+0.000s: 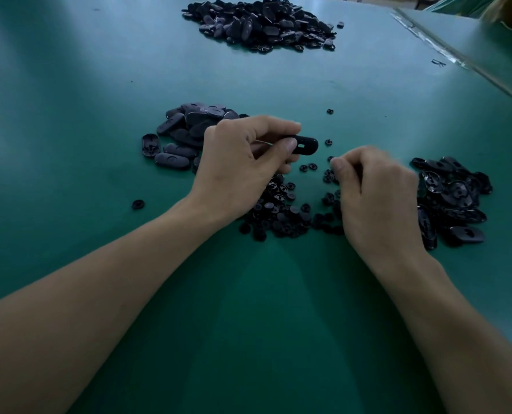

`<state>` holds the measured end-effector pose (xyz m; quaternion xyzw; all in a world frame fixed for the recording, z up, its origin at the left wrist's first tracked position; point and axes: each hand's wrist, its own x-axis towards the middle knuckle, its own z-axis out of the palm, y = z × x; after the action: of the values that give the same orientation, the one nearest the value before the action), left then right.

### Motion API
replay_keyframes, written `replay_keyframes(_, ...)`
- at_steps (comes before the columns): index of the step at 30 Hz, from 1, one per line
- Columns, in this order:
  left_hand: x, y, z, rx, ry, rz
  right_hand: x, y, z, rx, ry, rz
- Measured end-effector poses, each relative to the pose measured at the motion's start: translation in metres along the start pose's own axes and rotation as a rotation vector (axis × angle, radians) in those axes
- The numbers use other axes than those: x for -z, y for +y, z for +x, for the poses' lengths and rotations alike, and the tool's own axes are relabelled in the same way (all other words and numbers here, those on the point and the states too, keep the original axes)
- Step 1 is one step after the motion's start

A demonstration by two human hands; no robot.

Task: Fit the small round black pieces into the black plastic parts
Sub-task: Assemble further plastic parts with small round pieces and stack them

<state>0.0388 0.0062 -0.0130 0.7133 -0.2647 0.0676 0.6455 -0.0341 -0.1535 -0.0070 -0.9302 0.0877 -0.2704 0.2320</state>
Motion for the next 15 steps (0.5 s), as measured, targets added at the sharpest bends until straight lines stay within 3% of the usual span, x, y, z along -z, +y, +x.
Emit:
replay_keyframes(5,-0.0003,-0.0015,0.0003,0.007,0.0,0.003,0.0017,-0.0067,-0.0024,0.014,0.072,0.124)
replay_keyframes(10,0.0003,-0.0021,0.0004,0.004,-0.013,0.043,0.0014,-0.0062,-0.0012,0.032,0.006,0.076)
replay_keyframes(15,0.0001,-0.0016,-0.0008,0.009,-0.011,0.07,0.0005,-0.0078,-0.0029,0.051,0.041,0.2)
